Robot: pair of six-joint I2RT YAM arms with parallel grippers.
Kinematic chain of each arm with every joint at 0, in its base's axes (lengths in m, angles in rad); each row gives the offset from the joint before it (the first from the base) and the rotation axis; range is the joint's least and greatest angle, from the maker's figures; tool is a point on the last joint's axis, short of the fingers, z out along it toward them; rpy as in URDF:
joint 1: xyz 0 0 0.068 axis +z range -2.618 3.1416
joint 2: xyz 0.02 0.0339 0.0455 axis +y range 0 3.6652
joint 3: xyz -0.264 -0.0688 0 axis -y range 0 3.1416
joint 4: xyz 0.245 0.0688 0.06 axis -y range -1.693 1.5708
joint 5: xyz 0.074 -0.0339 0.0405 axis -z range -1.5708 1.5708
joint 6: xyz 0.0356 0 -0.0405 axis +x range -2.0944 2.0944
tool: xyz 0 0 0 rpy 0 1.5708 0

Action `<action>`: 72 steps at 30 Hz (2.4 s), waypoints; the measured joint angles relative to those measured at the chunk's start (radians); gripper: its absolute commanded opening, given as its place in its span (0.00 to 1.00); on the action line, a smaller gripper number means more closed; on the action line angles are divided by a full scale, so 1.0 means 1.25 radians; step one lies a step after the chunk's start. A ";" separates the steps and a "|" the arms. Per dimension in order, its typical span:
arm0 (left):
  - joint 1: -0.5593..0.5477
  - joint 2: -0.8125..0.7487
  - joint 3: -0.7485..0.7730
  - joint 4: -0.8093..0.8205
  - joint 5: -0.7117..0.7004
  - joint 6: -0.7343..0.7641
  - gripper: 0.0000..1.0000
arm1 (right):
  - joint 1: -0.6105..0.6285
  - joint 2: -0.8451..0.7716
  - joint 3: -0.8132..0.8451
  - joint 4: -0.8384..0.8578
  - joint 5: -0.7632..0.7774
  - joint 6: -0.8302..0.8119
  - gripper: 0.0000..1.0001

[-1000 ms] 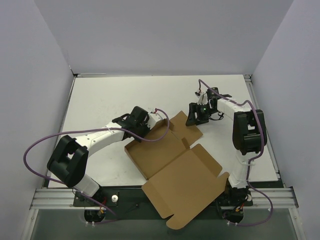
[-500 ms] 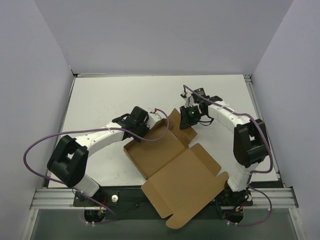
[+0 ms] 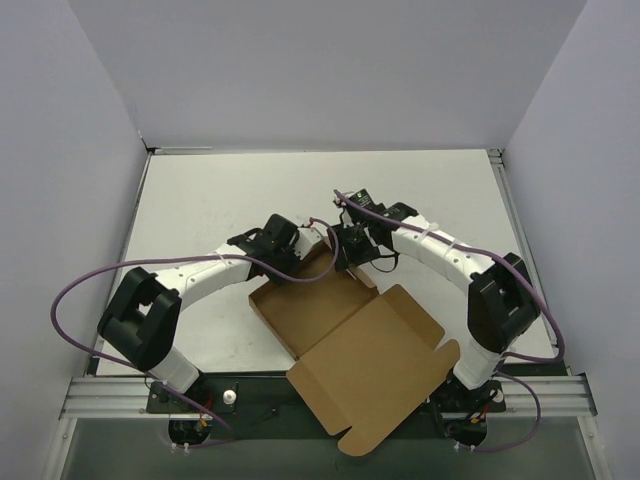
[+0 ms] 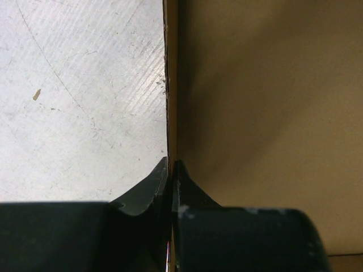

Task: Fold the paper box

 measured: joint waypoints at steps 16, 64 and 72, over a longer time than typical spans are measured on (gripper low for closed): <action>0.000 0.004 0.000 0.000 0.006 0.001 0.00 | -0.218 -0.124 -0.033 -0.013 -0.136 0.016 0.65; -0.002 0.004 0.000 0.000 0.017 0.005 0.00 | -0.326 0.092 -0.148 0.218 -0.588 0.009 0.61; -0.002 0.004 0.000 0.000 0.017 0.005 0.00 | -0.291 0.087 -0.159 0.252 -0.597 0.038 0.61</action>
